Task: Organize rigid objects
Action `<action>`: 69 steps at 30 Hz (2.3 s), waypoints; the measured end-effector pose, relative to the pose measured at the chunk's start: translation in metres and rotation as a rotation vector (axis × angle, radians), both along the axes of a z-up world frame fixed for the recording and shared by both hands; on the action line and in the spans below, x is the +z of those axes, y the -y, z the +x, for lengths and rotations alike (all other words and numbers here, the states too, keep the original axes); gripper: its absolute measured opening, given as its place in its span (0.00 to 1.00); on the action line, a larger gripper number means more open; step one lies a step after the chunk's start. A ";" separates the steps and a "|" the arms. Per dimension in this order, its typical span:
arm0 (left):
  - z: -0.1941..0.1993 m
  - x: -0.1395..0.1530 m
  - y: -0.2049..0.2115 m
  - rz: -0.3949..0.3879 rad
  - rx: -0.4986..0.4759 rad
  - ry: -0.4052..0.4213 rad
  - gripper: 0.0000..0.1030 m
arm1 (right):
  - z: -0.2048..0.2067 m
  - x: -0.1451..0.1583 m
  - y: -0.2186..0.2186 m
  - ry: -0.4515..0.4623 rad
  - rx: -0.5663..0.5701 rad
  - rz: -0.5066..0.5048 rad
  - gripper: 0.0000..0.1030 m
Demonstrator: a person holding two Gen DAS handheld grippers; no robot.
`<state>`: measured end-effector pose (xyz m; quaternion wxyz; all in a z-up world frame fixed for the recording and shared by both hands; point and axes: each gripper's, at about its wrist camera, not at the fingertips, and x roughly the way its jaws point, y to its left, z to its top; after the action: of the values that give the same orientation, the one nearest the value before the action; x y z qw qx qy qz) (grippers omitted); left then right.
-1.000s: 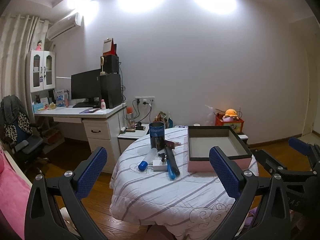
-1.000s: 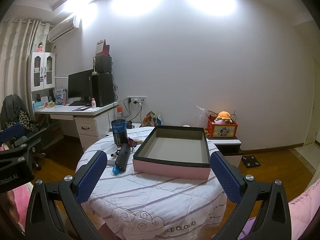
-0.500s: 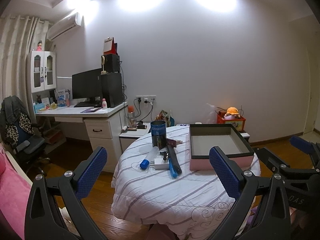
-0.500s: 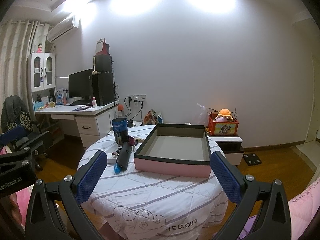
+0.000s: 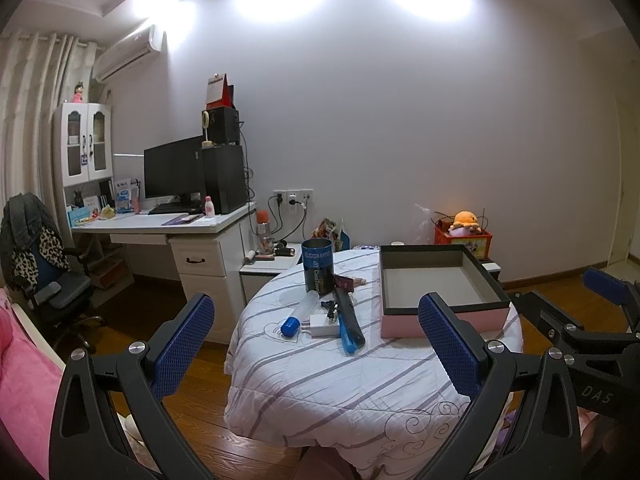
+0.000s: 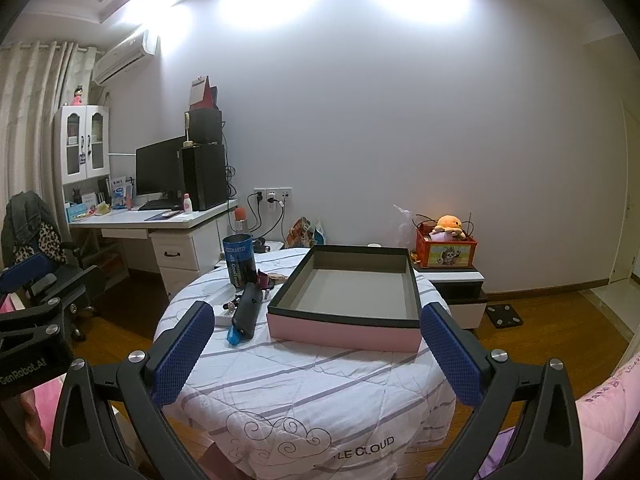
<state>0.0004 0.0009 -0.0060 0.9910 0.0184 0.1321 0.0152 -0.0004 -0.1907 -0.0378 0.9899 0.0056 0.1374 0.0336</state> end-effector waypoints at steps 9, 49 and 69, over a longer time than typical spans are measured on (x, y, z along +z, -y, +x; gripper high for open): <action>0.000 0.000 0.000 0.002 -0.006 -0.002 1.00 | 0.001 0.000 0.000 -0.003 0.001 0.000 1.00; -0.006 0.005 0.008 -0.017 -0.071 0.053 1.00 | -0.005 0.006 0.009 0.024 -0.008 0.002 1.00; -0.007 0.001 0.012 -0.023 -0.087 0.054 1.00 | -0.009 0.007 0.012 0.021 -0.013 0.006 1.00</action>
<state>-0.0065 -0.0111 -0.0052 0.9940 0.0124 0.1047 -0.0289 -0.0095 -0.2026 -0.0310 0.9915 0.0093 0.1267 0.0277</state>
